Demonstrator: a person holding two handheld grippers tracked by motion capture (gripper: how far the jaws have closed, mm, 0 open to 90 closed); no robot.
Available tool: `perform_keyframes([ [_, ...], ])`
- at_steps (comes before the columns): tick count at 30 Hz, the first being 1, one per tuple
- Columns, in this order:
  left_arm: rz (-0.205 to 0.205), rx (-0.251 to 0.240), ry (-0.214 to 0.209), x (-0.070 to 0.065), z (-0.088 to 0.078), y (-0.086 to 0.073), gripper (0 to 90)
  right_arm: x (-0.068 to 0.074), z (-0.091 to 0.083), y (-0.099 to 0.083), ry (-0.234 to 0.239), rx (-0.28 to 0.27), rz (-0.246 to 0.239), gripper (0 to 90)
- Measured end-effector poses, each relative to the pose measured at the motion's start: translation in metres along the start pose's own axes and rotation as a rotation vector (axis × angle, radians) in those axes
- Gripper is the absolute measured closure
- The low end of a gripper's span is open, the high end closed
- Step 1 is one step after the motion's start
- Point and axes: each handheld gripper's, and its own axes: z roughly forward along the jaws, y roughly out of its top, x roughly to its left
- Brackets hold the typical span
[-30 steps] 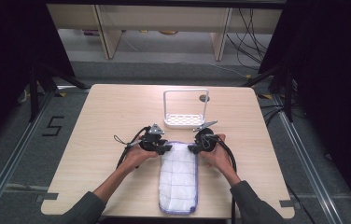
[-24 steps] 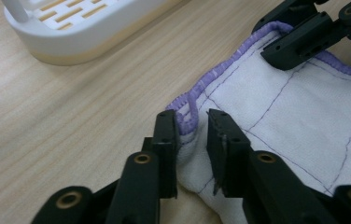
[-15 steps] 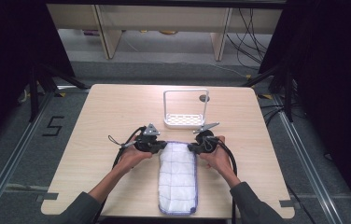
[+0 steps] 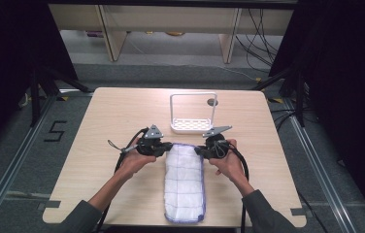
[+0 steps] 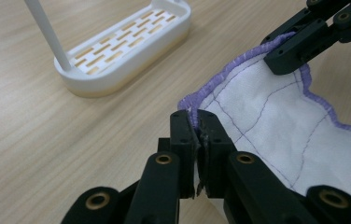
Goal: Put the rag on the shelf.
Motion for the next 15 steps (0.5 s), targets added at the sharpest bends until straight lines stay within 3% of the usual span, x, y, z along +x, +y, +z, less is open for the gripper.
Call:
perform_keyframes([
  [2, -0.004, -0.015, -0.004, -0.003, -0.004, 0.002, 85.3, 0.002, -0.002, 0.0, 0.006, -0.025, -0.001, 84.1],
  [4, -0.002, -0.026, -0.006, -0.006, -0.008, 0.005, 85.3, 0.005, -0.008, 0.001, 0.017, -0.016, -0.001, 84.1],
  [6, 0.017, -0.027, -0.01, -0.009, -0.014, 0.008, 85.2, 0.008, -0.013, 0.001, 0.019, -0.04, -0.015, 84.2],
  [12, 0.004, -0.065, -0.032, -0.018, -0.031, 0.018, 84.8, 0.016, -0.032, 0.002, 0.022, -0.058, -0.031, 84.2],
  [13, 0.033, -0.063, -0.046, -0.023, -0.039, 0.022, 84.9, 0.019, -0.04, 0.002, 0.033, -0.07, -0.038, 84.3],
  [15, 0.053, -0.05, -0.045, -0.028, -0.047, 0.027, 84.9, 0.024, -0.049, 0.003, 0.041, -0.095, -0.045, 84.3],
])
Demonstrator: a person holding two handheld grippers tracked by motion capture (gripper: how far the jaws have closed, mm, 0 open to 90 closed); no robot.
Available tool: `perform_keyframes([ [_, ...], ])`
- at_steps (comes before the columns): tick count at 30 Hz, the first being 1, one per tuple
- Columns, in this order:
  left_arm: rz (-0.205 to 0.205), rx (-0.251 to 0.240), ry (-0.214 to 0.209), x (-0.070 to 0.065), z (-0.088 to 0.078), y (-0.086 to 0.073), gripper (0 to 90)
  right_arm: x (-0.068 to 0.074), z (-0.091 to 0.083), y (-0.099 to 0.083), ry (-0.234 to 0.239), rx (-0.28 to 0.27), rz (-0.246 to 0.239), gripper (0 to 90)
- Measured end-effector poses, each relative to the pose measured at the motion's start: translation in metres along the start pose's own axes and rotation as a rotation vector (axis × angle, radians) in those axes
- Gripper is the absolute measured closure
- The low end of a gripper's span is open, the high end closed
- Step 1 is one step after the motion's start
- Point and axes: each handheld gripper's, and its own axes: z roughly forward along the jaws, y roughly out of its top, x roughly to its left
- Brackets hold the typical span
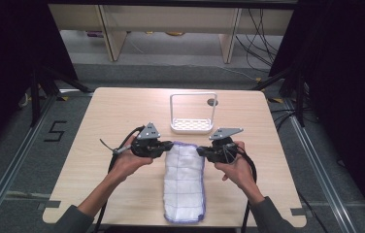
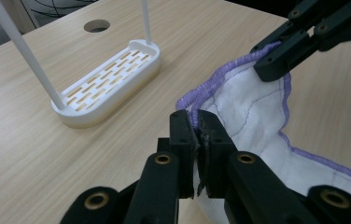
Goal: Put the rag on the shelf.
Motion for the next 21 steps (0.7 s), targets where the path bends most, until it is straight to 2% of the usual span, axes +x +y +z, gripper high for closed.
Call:
perform_keyframes([
  [2, -0.01, -0.014, -0.019, -0.004, -0.008, 0.006, 84.9, 0.004, -0.008, 0.003, 0.011, -0.012, -0.022, 84.4],
  [3, -0.01, -0.014, -0.019, -0.004, -0.008, 0.006, 84.9, 0.006, -0.012, 0.005, 0.009, -0.019, -0.015, 84.4],
  [5, 0.017, -0.027, -0.023, -0.007, -0.02, 0.017, 85.0, 0.008, -0.019, 0.009, 0.018, -0.041, -0.035, 84.4],
  [9, 0.021, -0.034, -0.04, -0.011, -0.032, 0.028, 84.9, 0.01, -0.031, 0.017, 0.027, -0.065, -0.043, 84.5],
  [10, 0.034, -0.025, -0.041, -0.013, -0.037, 0.034, 84.9, 0.012, -0.035, 0.02, 0.024, -0.075, -0.041, 84.5],
  [11, 0.051, -0.023, -0.044, -0.014, -0.044, 0.043, 84.9, 0.014, -0.045, 0.028, 0.033, -0.091, -0.067, 84.5],
  [13, 0.048, -0.027, -0.047, -0.015, -0.048, 0.048, 84.8, 0.016, -0.049, 0.031, 0.029, -0.095, -0.056, 84.5],
  [14, 0.052, -0.027, -0.044, -0.016, -0.056, 0.059, 84.8, 0.016, -0.059, 0.041, 0.029, -0.104, -0.084, 84.6],
  [16, 0.073, -0.03, -0.021, -0.016, -0.063, 0.071, 84.9, 0.017, -0.068, 0.051, 0.038, -0.121, -0.095, 84.7],
  [18, 0.09, -0.03, -0.011, -0.015, -0.068, 0.083, 84.9, 0.017, -0.078, 0.062, 0.022, -0.134, -0.105, 84.7],
  [19, 0.093, -0.034, -0.009, -0.014, -0.071, 0.09, 84.9, 0.018, -0.082, 0.068, 0.016, -0.134, -0.094, 84.7],
  [21, 0.099, -0.041, 0.006, -0.012, -0.074, 0.102, 85.0, 0.014, -0.09, 0.08, 0.001, -0.145, -0.126, 84.7],
])
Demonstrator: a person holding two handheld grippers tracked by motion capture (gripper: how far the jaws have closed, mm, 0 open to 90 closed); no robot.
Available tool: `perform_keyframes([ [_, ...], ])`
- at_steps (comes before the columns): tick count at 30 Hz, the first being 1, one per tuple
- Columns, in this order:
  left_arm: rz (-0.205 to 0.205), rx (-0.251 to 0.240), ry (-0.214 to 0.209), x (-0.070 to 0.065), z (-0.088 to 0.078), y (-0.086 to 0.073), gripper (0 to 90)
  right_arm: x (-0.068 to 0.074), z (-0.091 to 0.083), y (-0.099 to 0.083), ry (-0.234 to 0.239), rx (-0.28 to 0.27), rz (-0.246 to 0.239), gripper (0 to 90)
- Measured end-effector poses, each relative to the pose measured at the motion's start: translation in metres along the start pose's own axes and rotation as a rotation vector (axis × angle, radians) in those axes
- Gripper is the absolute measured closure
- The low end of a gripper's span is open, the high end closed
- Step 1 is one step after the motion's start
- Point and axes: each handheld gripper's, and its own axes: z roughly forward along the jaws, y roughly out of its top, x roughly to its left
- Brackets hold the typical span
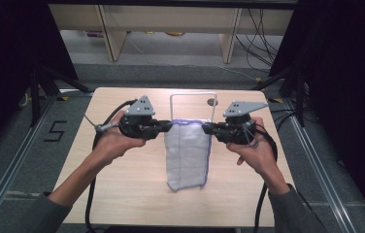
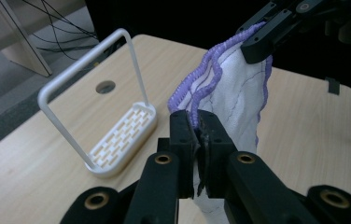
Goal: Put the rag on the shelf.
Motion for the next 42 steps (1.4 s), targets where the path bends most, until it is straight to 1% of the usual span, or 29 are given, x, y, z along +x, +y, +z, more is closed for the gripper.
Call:
perform_keyframes([
  [3, 0.015, -0.004, 0.023, 0.008, 0.0, 0.015, 84.9, -0.007, -0.004, 0.013, -0.026, -0.016, 0.012, 84.7],
  [4, 0.015, -0.004, 0.023, 0.008, 0.0, 0.015, 84.8, -0.01, -0.003, 0.017, -0.035, -0.026, 0.008, 84.7],
  [5, 0.01, -0.012, 0.038, 0.013, 0.003, 0.023, 84.8, -0.013, -0.004, 0.02, -0.036, -0.018, 0.013, 84.7],
  [6, 0.025, 0.011, 0.042, 0.017, 0.003, 0.028, 84.8, -0.016, -0.003, 0.023, -0.048, -0.025, 0.023, 84.7],
  [7, 0.017, 0.006, 0.051, 0.02, 0.005, 0.031, 84.8, -0.019, -0.003, 0.026, -0.059, -0.028, 0.027, 84.7],
  [8, 0.016, 0.014, 0.057, 0.024, 0.006, 0.035, 84.8, -0.022, -0.002, 0.03, -0.059, -0.024, 0.036, 84.8],
  [9, 0.019, 0.022, 0.066, 0.028, 0.007, 0.038, 84.7, -0.026, -0.001, 0.033, -0.07, -0.034, 0.037, 84.7],
  [11, 0.016, 0.031, 0.079, 0.034, 0.011, 0.043, 84.7, -0.033, 0.0, 0.04, -0.075, -0.032, 0.038, 84.7],
  [12, 0.016, 0.031, 0.079, 0.034, 0.011, 0.043, 84.7, -0.033, 0.0, 0.04, -0.075, -0.032, 0.038, 84.7],
  [13, 0.022, 0.042, 0.077, 0.039, 0.015, 0.047, 84.6, -0.039, 0.002, 0.046, -0.089, -0.027, 0.039, 84.7],
  [14, 0.023, 0.041, 0.077, 0.043, 0.017, 0.049, 84.5, -0.042, 0.004, 0.049, -0.093, -0.024, 0.046, 84.7],
  [15, 0.016, 0.041, 0.086, 0.046, 0.019, 0.05, 84.5, -0.044, 0.005, 0.051, -0.098, -0.02, 0.053, 84.7],
  [16, 0.016, 0.041, 0.086, 0.046, 0.019, 0.05, 84.5, -0.044, 0.005, 0.051, -0.098, -0.02, 0.053, 84.7],
  [17, 0.004, 0.041, 0.096, 0.053, 0.022, 0.053, 84.4, -0.051, 0.008, 0.056, -0.097, -0.019, 0.051, 84.7],
  [18, -0.002, 0.036, 0.096, 0.056, 0.023, 0.054, 84.5, -0.053, 0.01, 0.058, -0.103, -0.024, 0.057, 84.7],
  [20, -0.004, 0.032, 0.103, 0.062, 0.026, 0.057, 84.5, -0.058, 0.012, 0.061, -0.107, -0.02, 0.056, 84.7],
  [21, -0.005, 0.041, 0.11, 0.065, 0.028, 0.058, 84.5, -0.059, 0.013, 0.063, -0.11, -0.017, 0.069, 84.7],
  [22, -0.009, 0.042, 0.115, 0.066, 0.03, 0.06, 84.5, -0.062, 0.014, 0.064, -0.114, -0.01, 0.063, 84.6],
  [23, -0.01, 0.041, 0.121, 0.068, 0.031, 0.063, 84.5, -0.063, 0.016, 0.066, -0.122, -0.011, 0.07, 84.6],
  [28, -0.026, 0.017, 0.146, 0.076, 0.035, 0.075, 84.5, -0.075, 0.018, 0.074, -0.141, -0.024, 0.078, 84.6],
  [29, -0.022, 0.018, 0.152, 0.078, 0.036, 0.077, 84.5, -0.077, 0.018, 0.076, -0.148, -0.024, 0.084, 84.6],
  [31, -0.022, 0.014, 0.152, 0.08, 0.037, 0.08, 84.5, -0.08, 0.018, 0.078, -0.152, -0.032, 0.072, 84.6],
  [32, -0.026, 0.01, 0.155, 0.082, 0.038, 0.083, 84.5, -0.082, 0.018, 0.081, -0.166, -0.038, 0.084, 84.6],
  [33, -0.033, 0.001, 0.16, 0.085, 0.04, 0.087, 84.6, -0.088, 0.017, 0.087, -0.175, -0.039, 0.08, 84.6],
  [36, -0.045, -0.012, 0.167, 0.089, 0.042, 0.091, 84.5, -0.092, 0.017, 0.092, -0.184, -0.04, 0.09, 84.6],
  [37, -0.045, -0.014, 0.169, 0.093, 0.043, 0.093, 84.6, -0.096, 0.018, 0.097, -0.195, -0.047, 0.094, 84.6],
  [39, -0.058, -0.037, 0.179, 0.1, 0.045, 0.098, 84.6, -0.101, 0.017, 0.101, -0.192, -0.049, 0.072, 84.5],
  [40, -0.065, -0.041, 0.184, 0.102, 0.046, 0.099, 84.5, -0.102, 0.017, 0.103, -0.193, -0.051, 0.094, 84.5],
  [42, -0.065, -0.038, 0.187, 0.104, 0.047, 0.101, 84.5, -0.106, 0.017, 0.107, -0.202, -0.049, 0.096, 84.4],
])
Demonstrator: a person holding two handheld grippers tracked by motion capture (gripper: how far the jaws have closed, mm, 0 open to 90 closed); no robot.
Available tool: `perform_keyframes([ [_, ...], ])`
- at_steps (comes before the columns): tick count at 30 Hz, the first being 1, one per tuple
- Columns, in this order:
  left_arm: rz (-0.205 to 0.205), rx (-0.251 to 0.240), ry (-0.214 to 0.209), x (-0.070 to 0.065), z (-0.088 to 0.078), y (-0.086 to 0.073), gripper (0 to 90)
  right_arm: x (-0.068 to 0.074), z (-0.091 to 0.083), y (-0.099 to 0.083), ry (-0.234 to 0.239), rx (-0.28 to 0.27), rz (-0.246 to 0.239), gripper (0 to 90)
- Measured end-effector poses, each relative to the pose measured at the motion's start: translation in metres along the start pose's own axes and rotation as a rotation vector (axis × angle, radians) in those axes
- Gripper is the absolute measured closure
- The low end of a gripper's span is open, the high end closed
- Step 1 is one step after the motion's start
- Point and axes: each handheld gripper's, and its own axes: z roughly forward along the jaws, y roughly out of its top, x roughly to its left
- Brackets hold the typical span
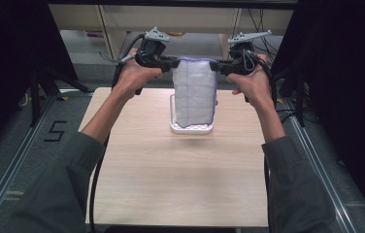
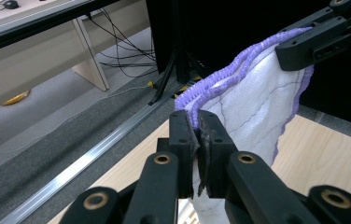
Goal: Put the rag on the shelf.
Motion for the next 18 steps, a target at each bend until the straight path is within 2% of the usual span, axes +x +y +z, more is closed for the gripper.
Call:
perform_keyframes([
  [2, 0.006, 0.004, 0.009, 0.002, 0.003, 0.002, 84.5, -0.001, 0.002, 0.001, -0.006, -0.002, 0.001, 84.4],
  [3, 0.002, -0.011, 0.028, 0.004, 0.006, 0.004, 84.5, -0.006, 0.006, 0.004, -0.018, -0.008, -0.001, 84.4],
  [4, 0.002, -0.011, 0.028, 0.004, 0.006, 0.004, 84.5, -0.005, 0.007, 0.005, -0.016, -0.008, 0.025, 84.4],
  [6, -0.011, -0.021, 0.037, 0.007, 0.01, 0.006, 84.4, -0.008, 0.01, 0.006, -0.022, -0.006, 0.012, 84.4],
  [8, -0.014, -0.018, 0.049, 0.011, 0.013, 0.007, 84.3, -0.012, 0.017, 0.009, -0.031, -0.009, 0.033, 84.3],
  [9, -0.046, -0.038, 0.052, 0.014, 0.018, 0.007, 84.3, -0.014, 0.019, 0.011, -0.033, -0.008, 0.045, 84.3],
  [12, -0.062, -0.053, 0.07, 0.02, 0.025, 0.007, 84.2, -0.018, 0.026, 0.015, -0.049, -0.013, 0.055, 84.0],
  [13, -0.072, -0.067, 0.074, 0.022, 0.029, 0.006, 84.2, -0.021, 0.029, 0.016, -0.064, -0.025, 0.042, 84.0],
  [15, -0.065, -0.075, 0.076, 0.025, 0.035, 0.005, 84.0, -0.025, 0.035, 0.017, -0.077, -0.021, 0.051, 83.9],
  [18, -0.1, -0.097, 0.075, 0.031, 0.048, 0.001, 83.8, -0.03, 0.045, 0.018, -0.101, -0.001, 0.067, 83.7],
])
